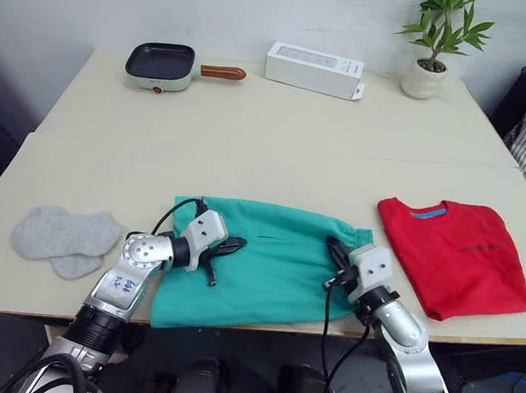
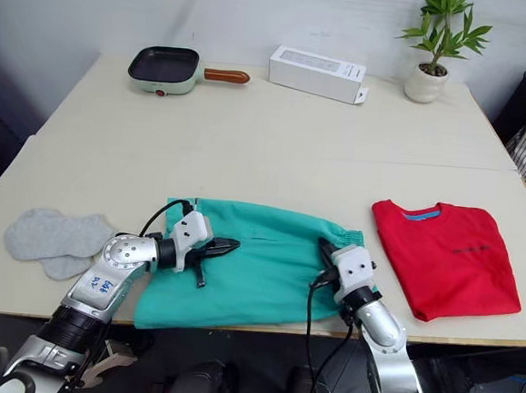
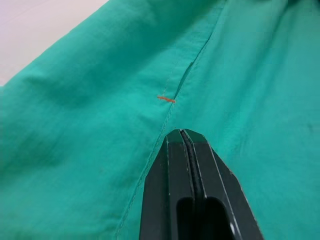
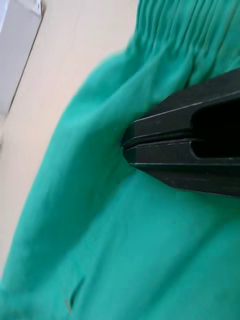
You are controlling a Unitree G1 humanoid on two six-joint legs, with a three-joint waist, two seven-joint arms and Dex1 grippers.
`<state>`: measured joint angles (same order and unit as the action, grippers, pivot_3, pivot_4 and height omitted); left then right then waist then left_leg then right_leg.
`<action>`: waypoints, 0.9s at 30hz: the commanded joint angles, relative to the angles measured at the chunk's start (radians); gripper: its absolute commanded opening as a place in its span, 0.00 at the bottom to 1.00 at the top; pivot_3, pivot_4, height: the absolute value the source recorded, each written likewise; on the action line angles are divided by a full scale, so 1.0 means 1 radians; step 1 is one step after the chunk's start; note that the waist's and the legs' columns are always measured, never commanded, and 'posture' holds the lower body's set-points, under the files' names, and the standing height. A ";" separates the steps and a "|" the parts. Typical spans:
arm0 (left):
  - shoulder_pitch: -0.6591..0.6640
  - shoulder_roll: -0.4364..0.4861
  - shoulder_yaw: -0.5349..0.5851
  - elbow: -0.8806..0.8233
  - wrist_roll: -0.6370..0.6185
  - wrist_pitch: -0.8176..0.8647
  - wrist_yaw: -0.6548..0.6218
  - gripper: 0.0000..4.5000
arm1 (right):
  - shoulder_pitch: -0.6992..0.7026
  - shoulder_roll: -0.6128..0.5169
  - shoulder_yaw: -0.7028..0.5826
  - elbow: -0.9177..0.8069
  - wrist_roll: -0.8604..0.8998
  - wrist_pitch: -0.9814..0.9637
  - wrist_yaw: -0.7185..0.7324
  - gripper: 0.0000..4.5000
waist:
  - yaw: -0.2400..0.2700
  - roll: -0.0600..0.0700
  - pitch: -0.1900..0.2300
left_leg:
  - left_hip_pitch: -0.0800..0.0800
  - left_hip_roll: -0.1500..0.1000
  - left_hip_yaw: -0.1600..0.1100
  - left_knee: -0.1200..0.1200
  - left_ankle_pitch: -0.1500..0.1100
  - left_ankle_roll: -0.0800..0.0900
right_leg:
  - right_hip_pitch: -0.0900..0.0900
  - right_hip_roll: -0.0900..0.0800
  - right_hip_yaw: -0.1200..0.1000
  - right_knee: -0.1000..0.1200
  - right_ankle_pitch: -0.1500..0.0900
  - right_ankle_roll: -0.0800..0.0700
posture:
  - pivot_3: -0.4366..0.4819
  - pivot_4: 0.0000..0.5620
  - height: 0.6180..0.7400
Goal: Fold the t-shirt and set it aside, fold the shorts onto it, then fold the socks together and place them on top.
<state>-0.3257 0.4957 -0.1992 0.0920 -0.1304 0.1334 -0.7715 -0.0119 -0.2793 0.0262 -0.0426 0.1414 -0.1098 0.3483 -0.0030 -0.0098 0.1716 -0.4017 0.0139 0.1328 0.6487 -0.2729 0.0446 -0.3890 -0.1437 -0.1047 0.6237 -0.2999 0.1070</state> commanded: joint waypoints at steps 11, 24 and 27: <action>-0.065 -0.095 0.092 0.011 -0.106 -0.122 -0.035 0.00 | -0.138 0.061 -0.033 -0.149 0.267 0.229 0.062 0.00 | -0.005 0.004 0.001 | -0.004 0.000 -0.001 0.000 0.003 0.006 | -0.004 -0.002 -0.002 0.002 -0.001 -0.002 | 0.48 0.27 1.00; -0.113 -0.128 0.008 0.138 0.032 -0.025 0.017 0.00 | -0.030 0.049 -0.123 -0.172 0.260 0.238 0.027 0.00 | 0.000 0.003 0.001 | -0.004 -0.003 0.003 0.000 0.001 0.010 | -0.003 -0.001 -0.004 -0.002 0.001 0.002 | 0.48 0.27 1.00; -0.112 -0.158 0.019 0.085 -0.007 -0.028 0.003 0.00 | 0.009 0.035 -0.180 -0.320 0.436 0.339 0.051 0.00 | 0.002 0.003 0.001 | -0.004 -0.002 0.001 0.000 0.001 0.010 | -0.003 -0.002 -0.001 -0.002 0.001 0.002 | 0.48 0.27 1.00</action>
<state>-0.4459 0.3550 -0.1756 0.2295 -0.1119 0.1088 -0.7551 -0.0131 -0.2293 -0.1082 -0.2582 0.4779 0.1882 0.3888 -0.0013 -0.0065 0.1726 -0.4060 0.0119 0.1337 0.6485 -0.2721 0.0541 -0.3918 -0.1459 -0.1051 0.6220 -0.2994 0.1086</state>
